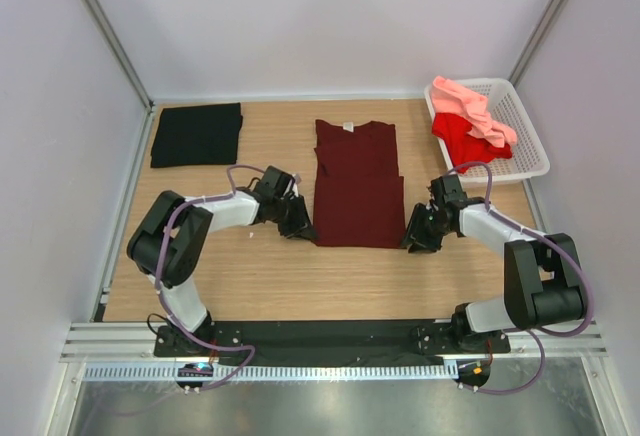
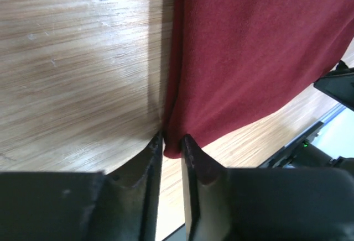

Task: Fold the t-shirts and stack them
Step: Fold the tshirt, then neatly place the folded tshirt to the corner

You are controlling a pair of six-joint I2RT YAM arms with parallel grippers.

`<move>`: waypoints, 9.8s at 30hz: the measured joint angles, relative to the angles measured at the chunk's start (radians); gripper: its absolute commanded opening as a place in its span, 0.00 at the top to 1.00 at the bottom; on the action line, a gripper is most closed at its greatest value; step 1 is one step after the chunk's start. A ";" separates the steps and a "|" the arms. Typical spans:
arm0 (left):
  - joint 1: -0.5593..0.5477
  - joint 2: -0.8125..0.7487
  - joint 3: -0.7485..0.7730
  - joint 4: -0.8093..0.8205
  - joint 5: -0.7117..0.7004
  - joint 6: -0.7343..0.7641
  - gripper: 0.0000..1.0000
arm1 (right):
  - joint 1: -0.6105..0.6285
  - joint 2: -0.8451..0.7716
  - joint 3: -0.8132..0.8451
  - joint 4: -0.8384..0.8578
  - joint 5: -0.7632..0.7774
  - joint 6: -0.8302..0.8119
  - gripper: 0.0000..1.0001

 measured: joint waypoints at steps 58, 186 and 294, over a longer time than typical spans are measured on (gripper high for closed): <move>0.082 -0.038 0.641 -0.471 -0.199 -0.031 1.00 | 0.035 -0.040 0.614 -0.172 0.170 0.024 0.99; 0.278 0.667 1.123 -0.200 0.156 0.108 0.67 | 0.013 0.357 0.343 0.177 -0.190 -0.060 0.45; 0.277 0.608 0.991 -0.357 0.151 0.313 0.40 | 0.009 0.483 0.432 0.192 -0.256 -0.143 0.63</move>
